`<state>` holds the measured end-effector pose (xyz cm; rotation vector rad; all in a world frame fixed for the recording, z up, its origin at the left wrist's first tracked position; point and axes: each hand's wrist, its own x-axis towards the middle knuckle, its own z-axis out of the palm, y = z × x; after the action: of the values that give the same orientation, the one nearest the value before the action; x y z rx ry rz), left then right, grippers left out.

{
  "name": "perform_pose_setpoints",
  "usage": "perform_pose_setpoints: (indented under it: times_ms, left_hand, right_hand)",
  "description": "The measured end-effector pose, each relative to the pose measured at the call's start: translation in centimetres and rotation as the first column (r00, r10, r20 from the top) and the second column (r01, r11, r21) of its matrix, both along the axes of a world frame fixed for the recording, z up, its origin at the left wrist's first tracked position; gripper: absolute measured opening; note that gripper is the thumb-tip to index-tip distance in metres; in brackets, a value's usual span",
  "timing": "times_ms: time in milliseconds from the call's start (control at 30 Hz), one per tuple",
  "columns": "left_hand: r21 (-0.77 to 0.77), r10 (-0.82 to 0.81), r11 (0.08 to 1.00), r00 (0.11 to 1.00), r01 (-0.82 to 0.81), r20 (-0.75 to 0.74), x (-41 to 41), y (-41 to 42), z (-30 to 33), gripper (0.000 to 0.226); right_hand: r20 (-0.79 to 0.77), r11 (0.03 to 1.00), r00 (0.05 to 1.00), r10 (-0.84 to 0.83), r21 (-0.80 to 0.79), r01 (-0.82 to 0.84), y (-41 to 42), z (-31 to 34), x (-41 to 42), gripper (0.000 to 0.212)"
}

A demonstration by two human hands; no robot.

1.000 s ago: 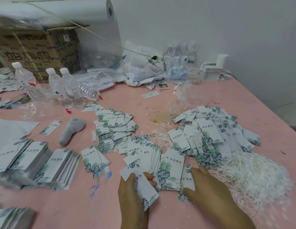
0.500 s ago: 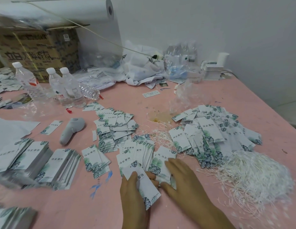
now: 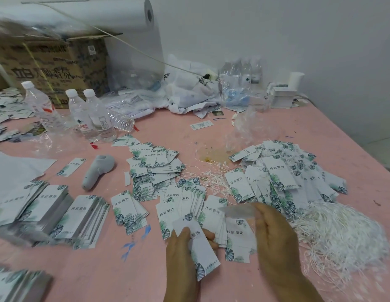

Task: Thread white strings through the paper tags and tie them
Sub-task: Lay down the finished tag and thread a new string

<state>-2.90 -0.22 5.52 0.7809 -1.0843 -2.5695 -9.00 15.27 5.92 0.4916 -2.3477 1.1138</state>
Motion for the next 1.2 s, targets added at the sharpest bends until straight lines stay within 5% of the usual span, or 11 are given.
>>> perform_pose_setpoints:
  times_ms: [133,267,433,533,667,800,1067,1200]
  left_hand:
    - [0.072,-0.099,0.992,0.995,0.099,-0.004,0.2,0.0,-0.1,0.047]
    - [0.013,-0.038,0.999,0.999,0.037,0.033,0.0,-0.1,-0.1,0.038]
    - [-0.021,0.122,0.992,0.990,-0.121,0.064,-0.1,-0.8,-0.3,0.038]
    - [-0.075,0.287,0.956,0.958,-0.284,0.029,0.0,-0.5,-0.3,0.026]
    - [-0.132,0.360,0.926,0.932,-0.353,0.034,-0.1,0.0,-0.7,0.027]
    - [-0.179,0.377,0.913,0.926,-0.366,0.028,-0.1,0.0,-0.8,0.029]
    - [-0.207,0.360,0.913,0.933,-0.350,0.009,-0.2,0.0,-1.4,0.025]
    - [-0.238,0.352,0.907,0.936,-0.347,-0.020,-0.2,0.1,-1.7,0.029]
  right_hand:
    - [0.155,0.952,0.987,-0.052,-0.292,0.096,0.7,0.0,0.4,0.028]
    - [0.236,0.927,0.972,-0.003,-0.363,0.091,0.8,-0.5,0.3,0.035]
    - [0.290,0.983,0.940,0.181,-0.051,-0.174,-0.5,-1.4,0.6,0.036]
    - [0.344,0.933,0.926,0.156,0.257,-0.252,-1.0,-2.2,0.1,0.042]
    - [0.366,0.841,0.913,0.182,0.423,-0.338,-2.2,-2.4,0.1,0.071]
    - [0.426,0.779,0.889,0.166,0.497,-0.383,-3.4,-3.1,0.0,0.075]
    - [0.274,0.809,0.936,0.218,0.486,-0.331,-2.3,-2.7,0.5,0.040]
    - [0.389,0.836,0.877,0.280,0.350,-0.422,-1.7,-2.6,0.5,0.055]
